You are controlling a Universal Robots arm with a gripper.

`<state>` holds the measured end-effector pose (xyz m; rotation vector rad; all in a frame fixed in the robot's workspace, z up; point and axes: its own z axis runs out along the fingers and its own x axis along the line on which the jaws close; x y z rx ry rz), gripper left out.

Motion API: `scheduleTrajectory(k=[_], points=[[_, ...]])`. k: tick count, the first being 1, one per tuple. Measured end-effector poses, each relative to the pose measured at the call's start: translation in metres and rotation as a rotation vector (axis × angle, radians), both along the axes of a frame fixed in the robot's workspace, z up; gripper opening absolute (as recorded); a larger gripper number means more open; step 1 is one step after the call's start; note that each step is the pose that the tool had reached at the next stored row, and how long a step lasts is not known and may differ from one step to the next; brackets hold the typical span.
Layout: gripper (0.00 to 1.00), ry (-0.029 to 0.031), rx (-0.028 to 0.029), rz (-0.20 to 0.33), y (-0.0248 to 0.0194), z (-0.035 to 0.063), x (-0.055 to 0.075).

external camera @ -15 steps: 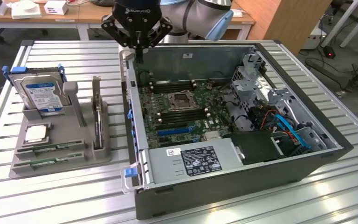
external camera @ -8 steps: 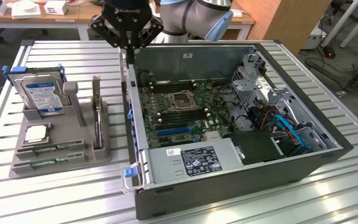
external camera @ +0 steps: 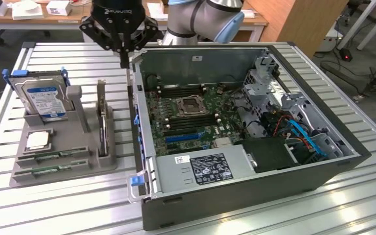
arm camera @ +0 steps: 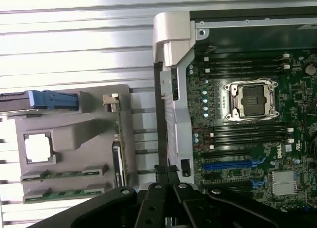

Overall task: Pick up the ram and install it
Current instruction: 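Reach for the ram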

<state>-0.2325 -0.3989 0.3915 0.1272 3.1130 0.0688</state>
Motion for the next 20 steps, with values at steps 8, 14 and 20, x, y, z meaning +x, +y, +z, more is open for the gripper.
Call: scheduleTrajectory(k=[8,14,20], points=[[0.09,0.0001,-0.0001,-0.003,0.0000,-0.0004,-0.023],[0.09,0.0001,0.0000,-0.006,0.0000,-0.0006,-0.041],[0.09,0.0001,-0.0001,-0.009,0.0000,-0.0008,-0.057]])
